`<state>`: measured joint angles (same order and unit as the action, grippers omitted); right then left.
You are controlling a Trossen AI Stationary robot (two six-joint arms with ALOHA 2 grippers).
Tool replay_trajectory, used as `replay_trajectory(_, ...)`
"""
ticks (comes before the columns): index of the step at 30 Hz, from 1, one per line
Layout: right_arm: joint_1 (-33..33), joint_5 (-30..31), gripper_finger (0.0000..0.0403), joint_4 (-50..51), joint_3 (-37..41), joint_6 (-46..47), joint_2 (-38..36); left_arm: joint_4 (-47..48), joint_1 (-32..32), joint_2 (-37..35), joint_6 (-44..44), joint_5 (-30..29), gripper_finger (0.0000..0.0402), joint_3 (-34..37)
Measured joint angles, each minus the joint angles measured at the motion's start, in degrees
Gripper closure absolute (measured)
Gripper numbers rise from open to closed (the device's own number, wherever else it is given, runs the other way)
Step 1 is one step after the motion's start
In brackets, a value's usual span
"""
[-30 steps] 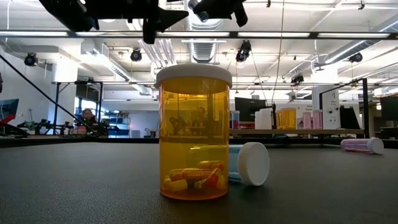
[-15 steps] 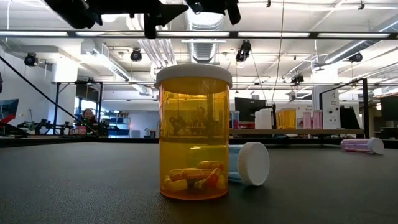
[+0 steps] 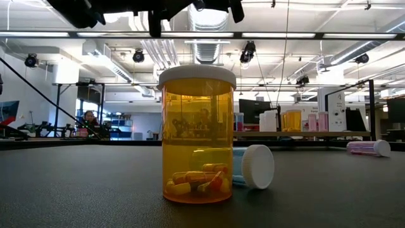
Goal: Pick and place medicine bottles onto shelf by color
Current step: Put the top blue pill bottle on the shelf aligned with the other blue pill bottle
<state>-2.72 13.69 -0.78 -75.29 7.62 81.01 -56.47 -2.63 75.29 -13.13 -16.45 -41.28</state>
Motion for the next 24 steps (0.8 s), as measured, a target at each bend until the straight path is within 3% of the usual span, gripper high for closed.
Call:
replay_trajectory(6, 0.00, 0.00, 0.0298, 0.00, 0.00, -0.17, 0.00, 0.00, -0.02, 0.00, 0.01, 0.14, 0.0314, 0.00)
replay_trajectory(15, -0.02, -0.21, 0.0298, 1.32, -0.10, -0.17, -0.04, 0.32, 0.00, 0.02, 0.02, 0.40, 0.0318, 0.00)
replay_trajectory(19, 0.00, -0.55, 0.0288, 8.52, -2.51, 0.27, -0.11, 0.73, 0.00, 0.13, 0.04, 0.76, 0.0318, 0.07)
replay_trajectory(24, -0.02, -0.44, 0.0242, 19.92, -6.92, 0.95, -0.11, 1.42, 0.00, 0.11, 0.02, 0.72, 0.0318, 0.11)
